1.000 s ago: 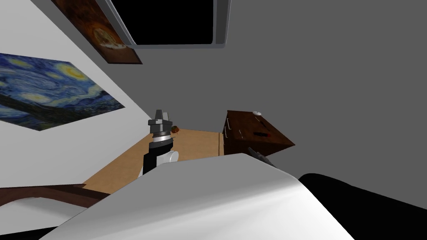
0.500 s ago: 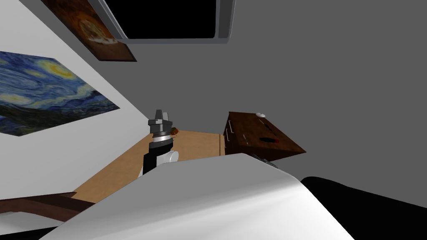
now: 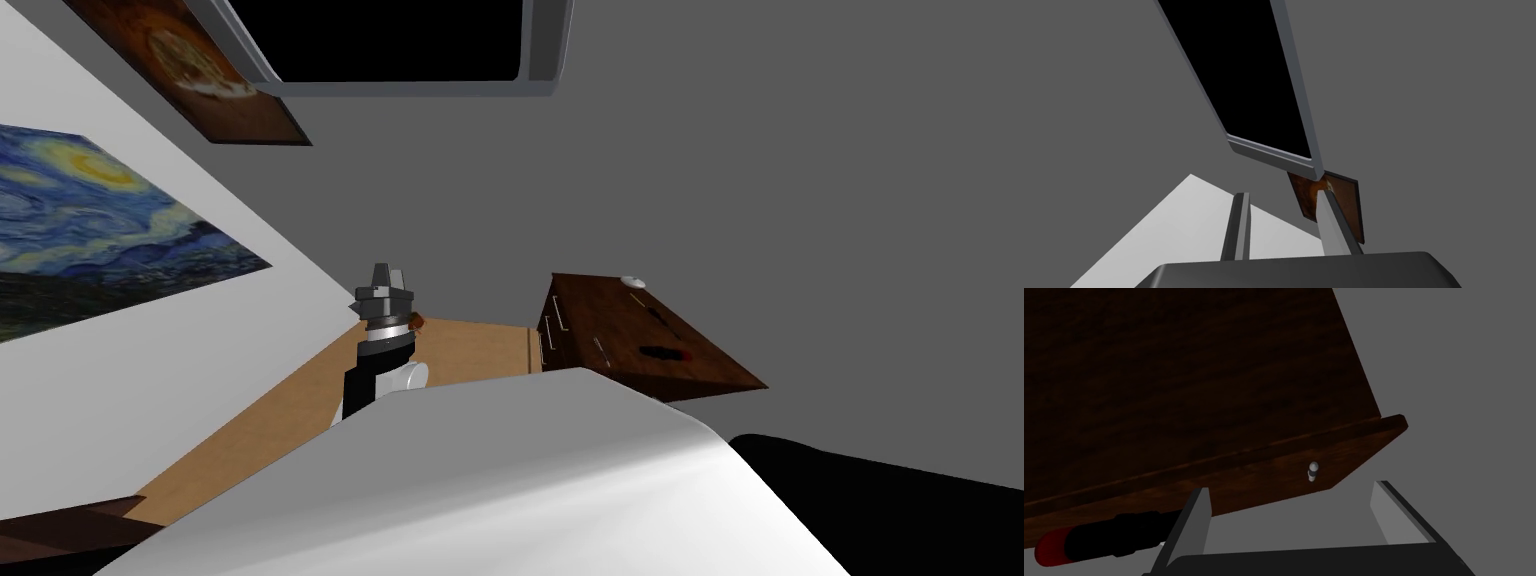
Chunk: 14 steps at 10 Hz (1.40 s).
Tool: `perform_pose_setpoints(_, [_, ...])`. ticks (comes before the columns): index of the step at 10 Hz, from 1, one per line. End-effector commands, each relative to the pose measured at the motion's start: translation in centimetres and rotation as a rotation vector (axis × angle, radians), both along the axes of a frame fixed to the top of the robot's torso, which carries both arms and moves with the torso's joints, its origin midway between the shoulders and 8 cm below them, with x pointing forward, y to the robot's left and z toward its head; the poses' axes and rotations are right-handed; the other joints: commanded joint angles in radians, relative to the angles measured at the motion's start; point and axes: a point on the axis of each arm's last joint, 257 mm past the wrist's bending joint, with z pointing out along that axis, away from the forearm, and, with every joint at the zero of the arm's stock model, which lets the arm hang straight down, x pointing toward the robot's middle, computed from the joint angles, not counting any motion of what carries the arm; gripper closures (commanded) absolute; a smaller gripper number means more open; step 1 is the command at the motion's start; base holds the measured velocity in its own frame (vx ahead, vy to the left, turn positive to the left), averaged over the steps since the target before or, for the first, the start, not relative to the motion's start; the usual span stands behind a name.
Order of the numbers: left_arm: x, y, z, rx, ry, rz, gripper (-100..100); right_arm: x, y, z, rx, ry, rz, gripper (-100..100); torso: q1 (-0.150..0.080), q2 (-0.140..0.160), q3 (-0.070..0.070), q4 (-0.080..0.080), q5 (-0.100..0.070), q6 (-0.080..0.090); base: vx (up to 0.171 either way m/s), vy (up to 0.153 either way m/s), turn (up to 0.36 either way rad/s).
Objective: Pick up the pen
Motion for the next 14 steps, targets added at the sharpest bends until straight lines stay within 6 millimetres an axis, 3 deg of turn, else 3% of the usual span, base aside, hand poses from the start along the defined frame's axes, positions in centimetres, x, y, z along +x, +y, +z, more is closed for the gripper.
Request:
perform_pose_setpoints(1, [0.0, 0.0, 0.0, 0.0, 0.0, 0.0, 0, -0.7, -0.5, -0.2, -0.015, 0.033, 0.02, -100, 0.0, 0.0, 0.0, 0.0, 0.0, 0.0, 0.179, 0.029, -0.007])
perform_pose_setpoints(7, [0.0, 0.0, 0.0, 0.0, 0.0, 0.0, 0, -5.0, -2.6, -0.5, -0.094, 0.25, 0.135, -100, -0.001, 0.0, 0.0, 0.0, 0.0, 0.0, 0.207, 0.019, -0.025])
perform_pose_setpoints(12, [0.0, 0.0, 0.0, 0.0, 0.0, 0.0, 0, -6.3, -3.2, -0.5, -0.114, 0.322, 0.182, -100, 0.0, 0.006, 0.004, 0.001, 0.0, 0.0, 0.127, 0.03, -0.013])
perform_pose_setpoints(13, [0.0, 0.0, 0.0, 0.0, 0.0, 0.0, 0, -6.3, -3.2, -0.5, -0.115, 0.325, 0.183, 0, -0.001, 0.01, 0.006, 0.002, 0.0, 0.0, 0.01, 0.003, 0.001])
perform_pose_setpoints(14, [0.0, 0.0, 0.0, 0.0, 0.0, 0.0, 0, -6.5, -3.6, -1.1, -0.114, 0.324, 0.174, -100, -0.001, 0.013, 0.007, 0.003, 0.0, 0.0, 0.013, 0.011, 0.074])
